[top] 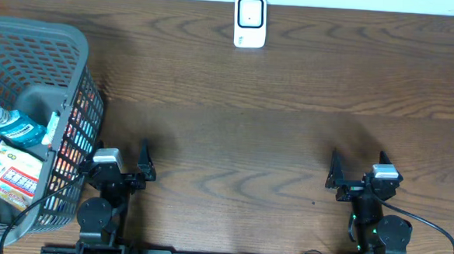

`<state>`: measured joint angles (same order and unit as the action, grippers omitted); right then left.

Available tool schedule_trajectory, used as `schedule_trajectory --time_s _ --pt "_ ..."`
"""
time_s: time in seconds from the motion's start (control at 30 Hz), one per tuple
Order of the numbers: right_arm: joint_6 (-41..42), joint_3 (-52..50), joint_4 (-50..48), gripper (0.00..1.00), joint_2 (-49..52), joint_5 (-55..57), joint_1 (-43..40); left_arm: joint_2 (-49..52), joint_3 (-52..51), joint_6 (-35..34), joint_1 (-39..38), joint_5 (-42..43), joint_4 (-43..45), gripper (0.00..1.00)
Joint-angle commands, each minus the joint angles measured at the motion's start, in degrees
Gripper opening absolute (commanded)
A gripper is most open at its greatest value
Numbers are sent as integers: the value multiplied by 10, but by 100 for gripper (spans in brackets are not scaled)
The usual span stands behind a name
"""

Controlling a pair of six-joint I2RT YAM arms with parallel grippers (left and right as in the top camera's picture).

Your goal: Scan the item barcode

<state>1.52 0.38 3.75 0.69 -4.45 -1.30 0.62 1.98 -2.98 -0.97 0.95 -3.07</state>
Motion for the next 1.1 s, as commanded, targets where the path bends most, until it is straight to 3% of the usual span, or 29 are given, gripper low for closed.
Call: schedule_trajectory --time_s 0.0,0.13,0.33,0.67,0.83,1.07 --pt "8 -1 2 99 -3 5 5 -4 -17 -3 0 -4 -7 98" --pt "8 -1 2 99 -3 5 5 -4 -16 -3 0 17 -7 98" --pt "8 -1 2 99 -3 5 5 10 24 -3 -1 134 -8 98" --pt "8 -1 3 99 -3 5 5 173 220 -4 -1 172 -56 98" --pt "8 -1 2 99 -3 5 5 272 360 -23 -1 181 -127 98" --pt "8 -1 3 99 -3 5 5 372 576 -21 -1 198 -305 98"
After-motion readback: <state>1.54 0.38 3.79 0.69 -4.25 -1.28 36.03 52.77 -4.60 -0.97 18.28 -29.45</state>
